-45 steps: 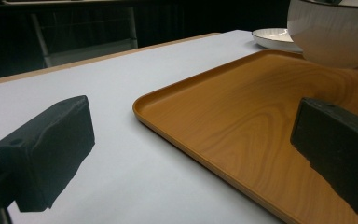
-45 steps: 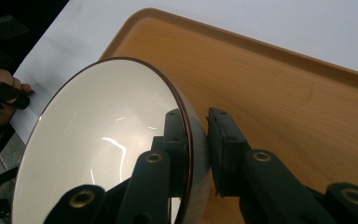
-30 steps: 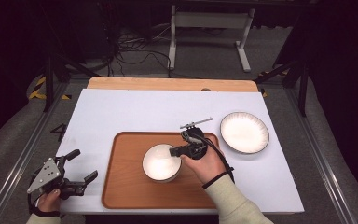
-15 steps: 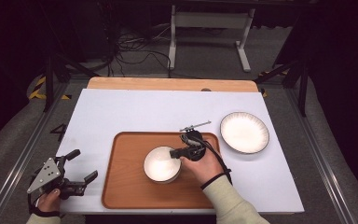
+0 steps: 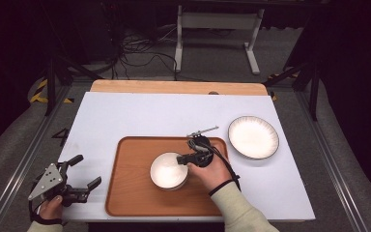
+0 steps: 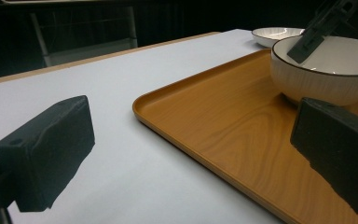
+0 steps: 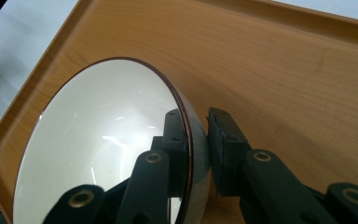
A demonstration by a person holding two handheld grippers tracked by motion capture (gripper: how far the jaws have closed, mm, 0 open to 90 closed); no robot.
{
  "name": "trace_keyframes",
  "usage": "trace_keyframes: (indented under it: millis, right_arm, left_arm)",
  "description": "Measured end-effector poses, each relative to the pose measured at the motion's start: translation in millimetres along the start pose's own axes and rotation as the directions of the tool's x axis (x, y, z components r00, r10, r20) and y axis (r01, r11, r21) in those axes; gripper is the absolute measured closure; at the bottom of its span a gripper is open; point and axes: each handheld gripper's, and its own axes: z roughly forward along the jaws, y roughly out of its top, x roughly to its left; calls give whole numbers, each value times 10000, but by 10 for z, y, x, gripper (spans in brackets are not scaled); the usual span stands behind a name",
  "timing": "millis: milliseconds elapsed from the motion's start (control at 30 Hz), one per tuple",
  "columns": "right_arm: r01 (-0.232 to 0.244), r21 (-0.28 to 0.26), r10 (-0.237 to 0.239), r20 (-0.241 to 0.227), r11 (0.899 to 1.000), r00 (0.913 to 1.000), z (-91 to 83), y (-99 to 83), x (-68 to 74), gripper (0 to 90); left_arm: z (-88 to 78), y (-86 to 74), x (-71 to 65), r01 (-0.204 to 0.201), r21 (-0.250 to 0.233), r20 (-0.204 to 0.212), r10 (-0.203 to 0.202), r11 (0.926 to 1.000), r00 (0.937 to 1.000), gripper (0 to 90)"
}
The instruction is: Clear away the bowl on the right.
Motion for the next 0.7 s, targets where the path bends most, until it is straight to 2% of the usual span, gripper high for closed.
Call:
trace_keyframes:
  millis: [333,533,700]
  right_arm:
    - [-122,170,122,-5,9998,9999,23,-40,-78,778]
    - [59,-42,-59,-51,10000,10000,2,-44,-73,753]
    - [426,-587,-433,-117,9974,9990,-70,-37,-65,692]
  left_arm:
    - [3,0,-2,8,5,-8,-8,10000,10000,3]
    - [3,0,-2,8,-2,-9,-8,10000,10000,3]
    - [5,-1,-3,8,-23,-18,-8,10000,10000,3]
